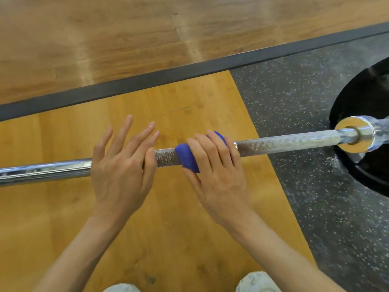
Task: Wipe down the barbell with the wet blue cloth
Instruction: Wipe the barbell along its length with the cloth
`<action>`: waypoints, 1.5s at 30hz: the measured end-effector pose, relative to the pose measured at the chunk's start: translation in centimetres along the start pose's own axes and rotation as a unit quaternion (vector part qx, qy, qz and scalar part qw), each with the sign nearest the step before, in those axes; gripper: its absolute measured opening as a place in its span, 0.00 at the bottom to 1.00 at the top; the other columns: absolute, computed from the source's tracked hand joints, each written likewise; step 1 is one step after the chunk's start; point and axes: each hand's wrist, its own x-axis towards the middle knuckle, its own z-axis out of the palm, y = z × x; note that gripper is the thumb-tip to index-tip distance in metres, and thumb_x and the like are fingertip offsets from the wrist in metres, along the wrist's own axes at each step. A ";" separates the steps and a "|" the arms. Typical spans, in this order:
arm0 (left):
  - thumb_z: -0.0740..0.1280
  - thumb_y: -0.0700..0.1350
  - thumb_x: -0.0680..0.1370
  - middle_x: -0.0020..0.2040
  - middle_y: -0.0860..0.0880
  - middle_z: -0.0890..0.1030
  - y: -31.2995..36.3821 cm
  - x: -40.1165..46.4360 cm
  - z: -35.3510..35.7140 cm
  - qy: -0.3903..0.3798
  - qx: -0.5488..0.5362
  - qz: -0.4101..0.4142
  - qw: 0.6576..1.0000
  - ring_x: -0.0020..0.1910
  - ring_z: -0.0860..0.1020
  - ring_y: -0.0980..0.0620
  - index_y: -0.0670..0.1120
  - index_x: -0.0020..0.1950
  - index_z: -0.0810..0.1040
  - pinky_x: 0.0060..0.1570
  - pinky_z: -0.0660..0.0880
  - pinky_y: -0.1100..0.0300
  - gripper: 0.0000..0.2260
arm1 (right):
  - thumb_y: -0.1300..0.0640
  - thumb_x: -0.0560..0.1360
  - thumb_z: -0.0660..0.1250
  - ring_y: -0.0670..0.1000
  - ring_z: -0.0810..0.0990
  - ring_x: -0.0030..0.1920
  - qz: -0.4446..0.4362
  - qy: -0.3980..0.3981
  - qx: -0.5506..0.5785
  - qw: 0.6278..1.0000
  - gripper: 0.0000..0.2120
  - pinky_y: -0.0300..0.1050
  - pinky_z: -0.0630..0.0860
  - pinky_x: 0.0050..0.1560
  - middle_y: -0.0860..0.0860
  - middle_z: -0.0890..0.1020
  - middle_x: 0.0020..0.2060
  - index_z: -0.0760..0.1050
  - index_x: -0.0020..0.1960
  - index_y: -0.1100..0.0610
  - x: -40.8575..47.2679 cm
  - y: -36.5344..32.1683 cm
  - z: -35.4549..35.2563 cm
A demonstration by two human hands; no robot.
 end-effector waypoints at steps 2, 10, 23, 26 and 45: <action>0.52 0.45 0.87 0.69 0.51 0.78 0.1 -0.1 0.2 0.010 0.010 -0.004 1.000 0.76 0.68 0.46 0.46 0.66 0.82 0.75 0.57 0.50 0.19 | 0.42 0.85 0.53 0.57 0.78 0.56 0.014 -0.011 0.003 1.000 0.24 0.54 0.72 0.64 0.54 0.82 0.50 0.80 0.56 0.57 0.4 0.0 0.3; 0.49 0.48 0.87 0.70 0.51 0.78 0.4 0.0 -0.5 -0.051 0.004 -0.037 0.998 0.78 0.66 0.47 0.46 0.67 0.81 0.75 0.57 0.48 0.22 | 0.42 0.83 0.55 0.55 0.75 0.39 0.035 -0.103 0.028 0.994 0.22 0.47 0.67 0.43 0.50 0.76 0.34 0.74 0.38 0.54 4.2 0.0 -0.5; 0.43 0.49 0.87 0.79 0.47 0.67 4.6 1.5 -1.2 -0.071 -0.064 -0.100 0.990 0.82 0.55 0.47 0.41 0.77 0.70 0.80 0.46 0.50 0.26 | 0.42 0.79 0.62 0.52 0.69 0.27 0.004 0.018 0.066 0.998 0.23 0.45 0.60 0.31 0.49 0.73 0.26 0.65 0.31 0.53 4.6 0.2 -0.2; 0.41 0.50 0.87 0.78 0.48 0.67 5.4 1.9 -0.4 -0.063 -0.072 -0.104 0.990 0.81 0.56 0.48 0.42 0.78 0.68 0.80 0.51 0.48 0.26 | 0.47 0.82 0.63 0.54 0.74 0.35 -0.011 0.133 0.074 0.988 0.19 0.48 0.69 0.38 0.51 0.77 0.32 0.75 0.37 0.56 2.8 2.5 1.2; 0.52 0.45 0.86 0.69 0.51 0.79 6.7 1.5 0.8 -0.045 -0.031 -0.064 0.996 0.76 0.68 0.46 0.46 0.66 0.82 0.72 0.63 0.50 0.19 | 0.48 0.86 0.57 0.55 0.79 0.42 -0.012 0.101 0.015 0.995 0.18 0.54 0.73 0.63 0.50 0.81 0.39 0.81 0.47 0.55 0.8 6.1 0.2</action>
